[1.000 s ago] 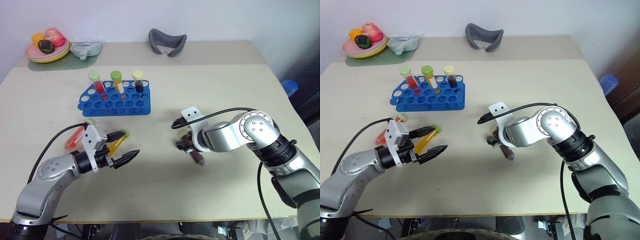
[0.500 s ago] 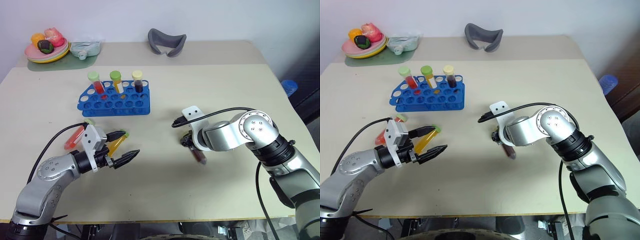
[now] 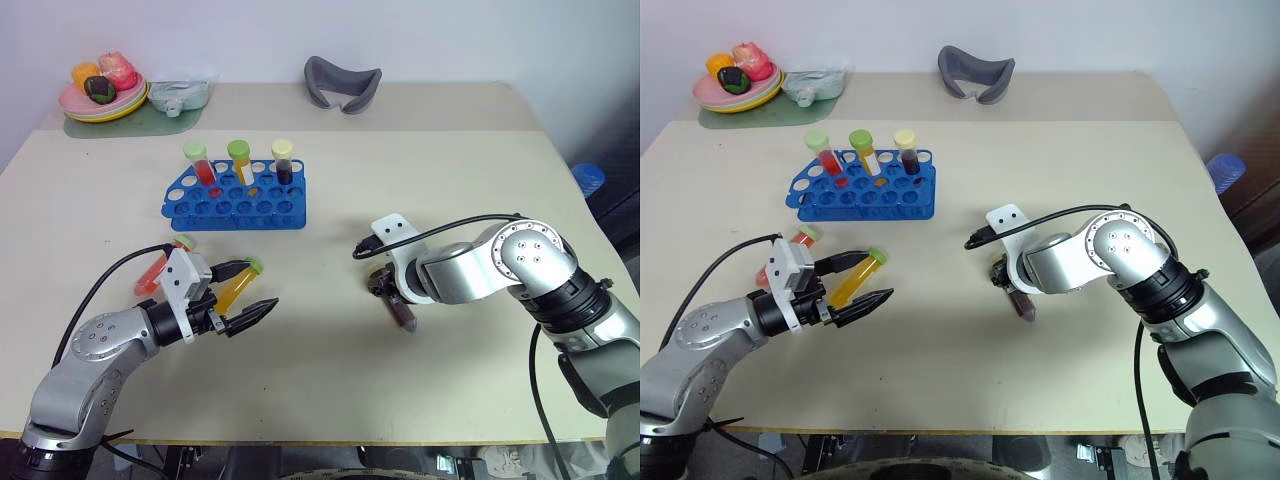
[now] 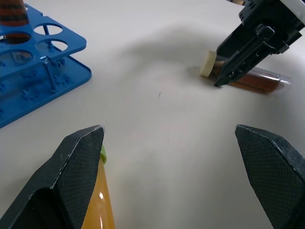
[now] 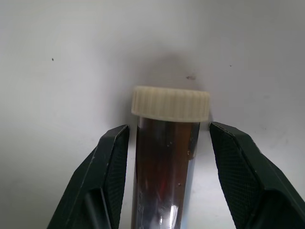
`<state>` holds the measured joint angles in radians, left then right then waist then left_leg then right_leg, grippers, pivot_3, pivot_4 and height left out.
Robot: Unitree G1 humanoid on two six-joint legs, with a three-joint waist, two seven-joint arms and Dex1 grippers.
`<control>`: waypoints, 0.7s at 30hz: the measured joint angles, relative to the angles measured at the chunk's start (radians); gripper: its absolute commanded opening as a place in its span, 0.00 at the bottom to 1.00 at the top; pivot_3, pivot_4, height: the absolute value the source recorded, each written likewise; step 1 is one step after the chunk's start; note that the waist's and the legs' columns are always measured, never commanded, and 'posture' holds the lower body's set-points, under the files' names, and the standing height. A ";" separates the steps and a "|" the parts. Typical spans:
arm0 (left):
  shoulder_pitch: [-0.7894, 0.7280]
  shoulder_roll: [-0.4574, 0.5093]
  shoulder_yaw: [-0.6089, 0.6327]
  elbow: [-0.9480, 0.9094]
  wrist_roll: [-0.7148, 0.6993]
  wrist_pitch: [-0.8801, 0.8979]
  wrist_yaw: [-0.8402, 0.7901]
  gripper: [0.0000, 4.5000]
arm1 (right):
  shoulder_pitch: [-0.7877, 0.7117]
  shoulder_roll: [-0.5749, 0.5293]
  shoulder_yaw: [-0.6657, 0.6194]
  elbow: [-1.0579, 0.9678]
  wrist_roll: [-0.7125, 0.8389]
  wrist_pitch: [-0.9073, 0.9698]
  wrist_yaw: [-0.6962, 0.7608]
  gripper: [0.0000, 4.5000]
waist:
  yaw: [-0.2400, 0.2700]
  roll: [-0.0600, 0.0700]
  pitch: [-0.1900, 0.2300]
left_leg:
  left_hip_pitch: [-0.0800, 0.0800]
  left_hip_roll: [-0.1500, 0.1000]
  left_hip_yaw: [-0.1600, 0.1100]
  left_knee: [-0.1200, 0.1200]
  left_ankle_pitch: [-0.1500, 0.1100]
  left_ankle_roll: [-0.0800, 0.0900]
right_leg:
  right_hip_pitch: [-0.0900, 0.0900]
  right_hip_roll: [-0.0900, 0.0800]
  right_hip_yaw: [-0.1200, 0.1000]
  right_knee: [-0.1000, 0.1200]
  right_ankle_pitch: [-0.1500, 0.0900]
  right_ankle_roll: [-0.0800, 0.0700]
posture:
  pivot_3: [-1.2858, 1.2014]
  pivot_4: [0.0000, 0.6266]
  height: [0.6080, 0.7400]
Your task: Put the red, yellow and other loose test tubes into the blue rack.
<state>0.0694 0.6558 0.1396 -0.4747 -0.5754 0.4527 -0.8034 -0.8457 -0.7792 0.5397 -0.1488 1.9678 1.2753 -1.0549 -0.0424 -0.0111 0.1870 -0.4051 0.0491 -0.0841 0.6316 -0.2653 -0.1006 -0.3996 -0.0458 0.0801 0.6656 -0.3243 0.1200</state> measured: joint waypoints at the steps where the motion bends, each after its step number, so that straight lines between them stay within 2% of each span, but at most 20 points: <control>1: 0.000 0.000 0.000 0.000 0.000 0.000 0.000 1.00 | -0.001 -0.013 0.006 -0.007 0.000 0.000 0.010 0.60 | 0.001 0.000 0.000 | 0.000 0.000 0.000 0.000 0.000 0.000 | 0.000 0.000 0.000 0.000 0.000 0.000 | 0.52 0.24 1.00; 7: 0.008 0.000 0.001 0.000 0.000 -0.001 0.001 1.00 | -0.011 -0.027 0.023 -0.010 0.000 0.001 0.034 0.60 | -0.001 0.000 0.000 | 0.000 0.000 0.000 0.000 0.000 0.000 | 0.000 0.000 0.000 0.000 0.000 0.000 | 0.52 0.24 1.00; 8: 0.011 0.000 0.001 0.000 0.000 -0.001 0.001 1.00 | -0.012 -0.027 0.024 -0.010 0.000 0.001 0.034 0.48 | -0.001 0.000 0.000 | 0.000 0.000 0.000 0.000 0.000 0.000 | 0.000 0.000 0.000 0.000 0.000 0.000 | 0.52 0.24 1.00; 9: 0.012 0.000 0.001 0.000 0.000 -0.001 0.001 1.00 | -0.013 -0.027 0.026 -0.009 0.000 0.000 0.033 0.41 | -0.001 0.000 0.000 | 0.000 0.000 0.000 0.000 0.000 0.000 | 0.000 0.000 0.000 0.000 0.000 0.000 | 0.52 0.24 1.00; 11: 0.013 0.000 0.002 0.000 0.000 -0.002 0.003 1.00 | -0.016 -0.021 0.027 -0.004 0.001 -0.002 0.031 0.21 | -0.001 0.000 0.000 | 0.000 0.000 0.000 0.000 0.000 0.000 | 0.000 0.000 0.000 0.000 0.000 0.000 | 0.52 0.24 1.00; 12: 0.014 0.000 0.002 0.000 0.000 -0.002 0.003 1.00 | -0.018 -0.016 0.027 -0.002 0.001 -0.002 0.027 0.18 | -0.001 0.000 0.000 | 0.000 0.000 0.000 0.000 0.000 0.000 | 0.000 0.000 0.000 0.000 0.000 0.000 | 0.52 0.24 1.00; 21: 0.014 0.000 0.013 0.000 0.000 -0.007 0.003 1.00 | -0.024 0.021 0.021 0.017 0.009 -0.005 -0.026 0.18 | -0.006 0.000 0.000 | 0.001 0.000 0.000 0.000 0.000 0.000 | 0.000 0.001 0.000 0.001 0.000 0.000 | 0.52 0.24 1.00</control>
<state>0.0835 0.6558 0.1528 -0.4746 -0.5755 0.4462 -0.8005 -0.8701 -0.7579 0.5608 -0.1317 1.9765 1.2699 -1.0812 -0.0483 -0.0112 0.1870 -0.4042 0.0494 -0.0841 0.6320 -0.2653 -0.1005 -0.3997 -0.0452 0.0803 0.6668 -0.3242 0.1198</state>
